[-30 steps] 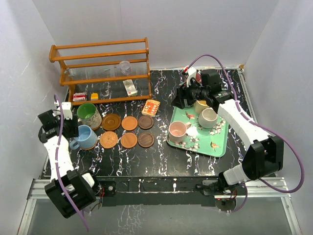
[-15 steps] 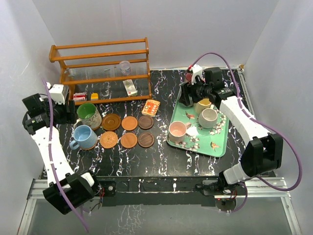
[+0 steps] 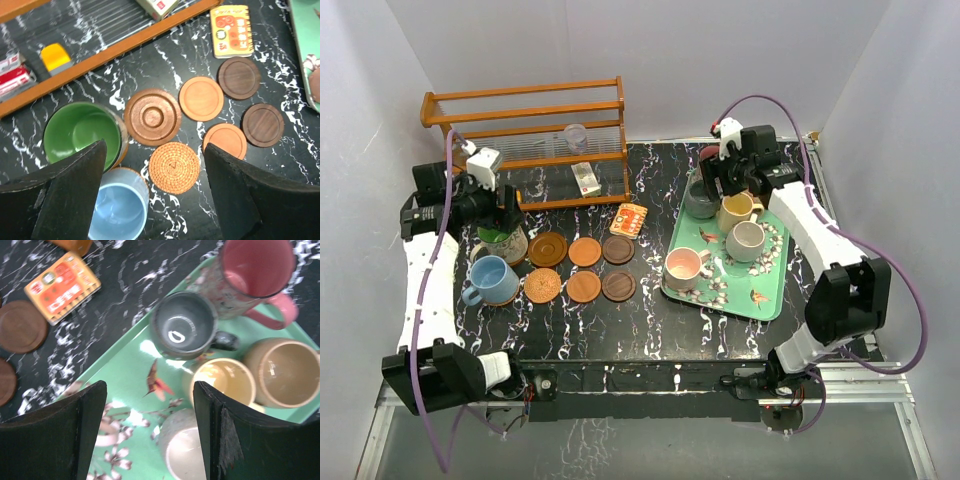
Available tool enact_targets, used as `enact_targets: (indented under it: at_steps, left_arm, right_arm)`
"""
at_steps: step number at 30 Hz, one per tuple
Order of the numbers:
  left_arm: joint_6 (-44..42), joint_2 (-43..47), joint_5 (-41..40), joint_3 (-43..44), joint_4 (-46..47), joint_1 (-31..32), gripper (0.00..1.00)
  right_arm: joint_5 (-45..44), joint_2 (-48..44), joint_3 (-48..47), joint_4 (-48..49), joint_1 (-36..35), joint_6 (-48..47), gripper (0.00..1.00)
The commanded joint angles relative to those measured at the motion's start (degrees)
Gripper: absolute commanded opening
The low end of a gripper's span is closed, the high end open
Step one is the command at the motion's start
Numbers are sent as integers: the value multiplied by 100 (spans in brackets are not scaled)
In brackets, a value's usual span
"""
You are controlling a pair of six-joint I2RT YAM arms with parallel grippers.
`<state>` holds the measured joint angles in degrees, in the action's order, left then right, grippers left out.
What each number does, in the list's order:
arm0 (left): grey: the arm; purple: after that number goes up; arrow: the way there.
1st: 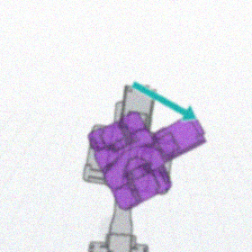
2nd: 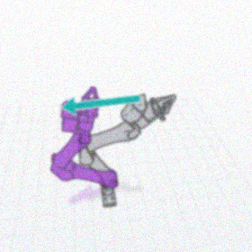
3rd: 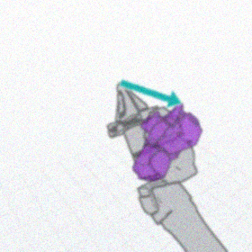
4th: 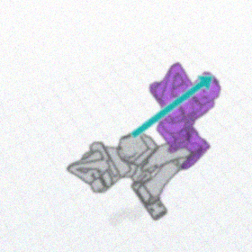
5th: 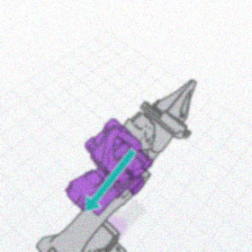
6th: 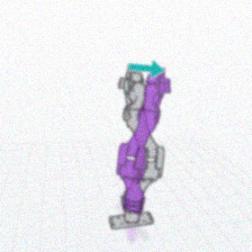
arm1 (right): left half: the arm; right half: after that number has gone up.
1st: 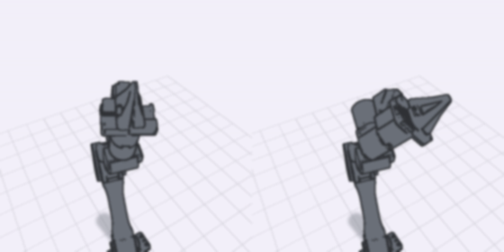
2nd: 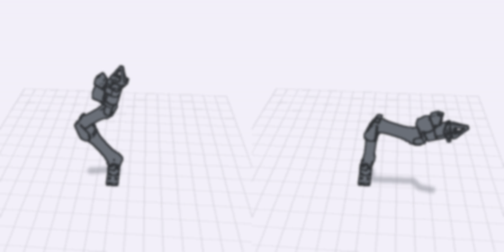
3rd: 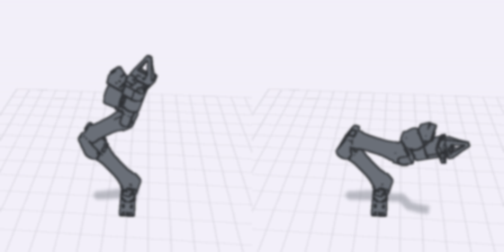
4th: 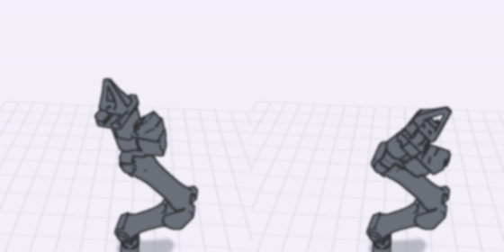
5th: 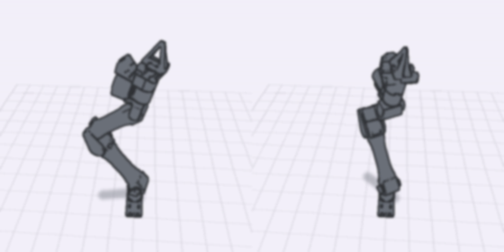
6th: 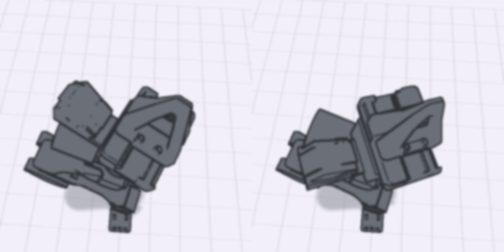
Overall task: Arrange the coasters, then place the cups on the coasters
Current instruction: Pick up the cup from the tray.
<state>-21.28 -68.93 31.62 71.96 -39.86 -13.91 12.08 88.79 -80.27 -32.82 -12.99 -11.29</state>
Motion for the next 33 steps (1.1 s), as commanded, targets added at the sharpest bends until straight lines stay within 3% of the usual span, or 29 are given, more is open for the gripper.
enact_targets:
  at_steps: [1,13,23,33]
  left_arm:
    - [117,-82,442,28,496,323,78]
    - [-250,-379,734,-472,1005,1491,79]
    - [-133,-409,806,-659,1266,1792,80]
    - [-191,-288,839,-806,1351,1887,82]
  right_arm:
    - [-355,359,-678,144,177,-75,68]
    - [-507,2259,-2772,193,527,-146,67]
    - [-819,3829,-4367,-364,651,-697,63]
    - [-556,4506,-5032,-738,684,-849,54]
